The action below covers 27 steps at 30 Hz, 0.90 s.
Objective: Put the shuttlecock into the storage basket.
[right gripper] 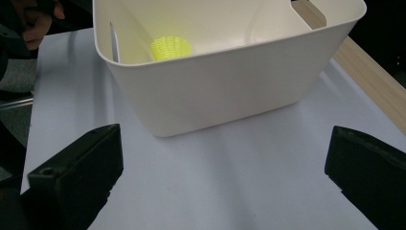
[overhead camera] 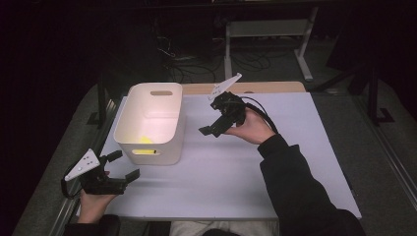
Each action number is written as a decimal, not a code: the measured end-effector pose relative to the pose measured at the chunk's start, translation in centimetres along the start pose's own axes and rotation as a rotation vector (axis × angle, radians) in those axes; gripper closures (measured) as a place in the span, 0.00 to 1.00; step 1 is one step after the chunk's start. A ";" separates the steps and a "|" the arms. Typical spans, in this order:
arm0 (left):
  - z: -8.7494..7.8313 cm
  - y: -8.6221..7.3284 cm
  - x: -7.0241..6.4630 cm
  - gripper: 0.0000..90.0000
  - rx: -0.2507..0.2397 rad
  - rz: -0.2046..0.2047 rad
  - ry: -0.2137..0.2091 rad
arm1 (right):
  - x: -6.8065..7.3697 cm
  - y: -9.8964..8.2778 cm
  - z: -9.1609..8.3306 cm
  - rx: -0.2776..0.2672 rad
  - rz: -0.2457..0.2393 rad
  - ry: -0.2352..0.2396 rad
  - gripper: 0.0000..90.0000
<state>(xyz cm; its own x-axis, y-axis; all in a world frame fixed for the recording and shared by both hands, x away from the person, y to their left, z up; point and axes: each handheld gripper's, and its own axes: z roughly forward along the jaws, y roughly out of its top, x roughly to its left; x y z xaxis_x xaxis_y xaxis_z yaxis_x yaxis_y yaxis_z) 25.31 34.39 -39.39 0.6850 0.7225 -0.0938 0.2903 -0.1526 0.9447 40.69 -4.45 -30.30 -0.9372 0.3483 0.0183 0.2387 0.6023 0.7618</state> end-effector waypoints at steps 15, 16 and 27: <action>0.0 0.0 0.0 0.00 -0.001 -0.001 -0.003 | 0.0 -1.6 -1.5 -0.017 0.021 -0.016 0.00; 0.0 0.0 0.0 0.00 0.002 0.000 -0.001 | 0.0 -1.7 -1.5 -0.015 0.025 -0.016 0.00; 0.0 0.0 0.0 0.00 -0.001 -0.003 0.003 | -0.6 -3.7 -2.3 -0.027 0.062 -0.035 0.00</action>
<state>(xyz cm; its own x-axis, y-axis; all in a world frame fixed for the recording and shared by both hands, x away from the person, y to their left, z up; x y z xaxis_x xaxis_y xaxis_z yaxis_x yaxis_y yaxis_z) 25.33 34.38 -39.38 0.6818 0.7252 -0.0960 0.2918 -0.1492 0.9448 39.76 -8.50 -31.68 -0.9112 0.4096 0.0439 0.2888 0.5592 0.7771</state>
